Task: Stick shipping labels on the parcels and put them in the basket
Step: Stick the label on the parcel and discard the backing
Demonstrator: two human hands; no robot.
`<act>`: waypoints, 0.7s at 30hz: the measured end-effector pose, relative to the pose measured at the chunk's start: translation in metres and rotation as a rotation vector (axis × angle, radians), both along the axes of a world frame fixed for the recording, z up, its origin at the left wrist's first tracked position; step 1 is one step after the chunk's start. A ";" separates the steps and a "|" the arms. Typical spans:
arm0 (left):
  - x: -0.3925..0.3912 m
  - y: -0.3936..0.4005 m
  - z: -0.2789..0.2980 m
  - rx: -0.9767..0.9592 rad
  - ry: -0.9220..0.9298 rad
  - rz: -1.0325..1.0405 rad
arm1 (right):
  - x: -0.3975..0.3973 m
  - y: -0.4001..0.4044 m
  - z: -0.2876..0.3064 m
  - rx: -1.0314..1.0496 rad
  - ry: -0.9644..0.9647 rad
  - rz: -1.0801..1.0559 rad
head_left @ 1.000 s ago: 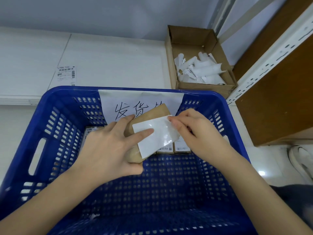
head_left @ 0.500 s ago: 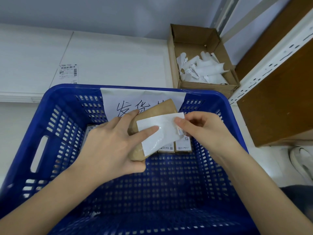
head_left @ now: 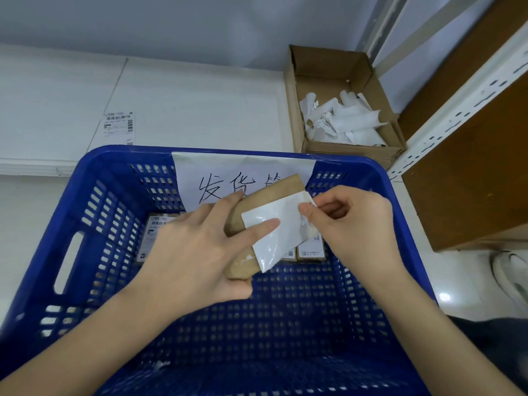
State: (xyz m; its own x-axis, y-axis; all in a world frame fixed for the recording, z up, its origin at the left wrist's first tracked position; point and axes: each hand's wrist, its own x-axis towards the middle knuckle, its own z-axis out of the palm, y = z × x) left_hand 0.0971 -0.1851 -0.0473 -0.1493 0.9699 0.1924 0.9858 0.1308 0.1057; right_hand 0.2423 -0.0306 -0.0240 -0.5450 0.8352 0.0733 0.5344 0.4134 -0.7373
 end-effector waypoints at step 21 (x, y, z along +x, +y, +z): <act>-0.001 0.000 -0.006 -0.069 0.055 0.010 | -0.004 -0.009 -0.009 -0.227 0.014 0.137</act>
State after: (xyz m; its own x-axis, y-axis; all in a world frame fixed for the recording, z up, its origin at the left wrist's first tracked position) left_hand 0.0966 -0.1848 -0.0529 -0.1503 0.9796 0.1332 0.9884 0.1460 0.0416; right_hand 0.2388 -0.0391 -0.0331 -0.6546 0.7494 -0.0993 0.4735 0.3040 -0.8267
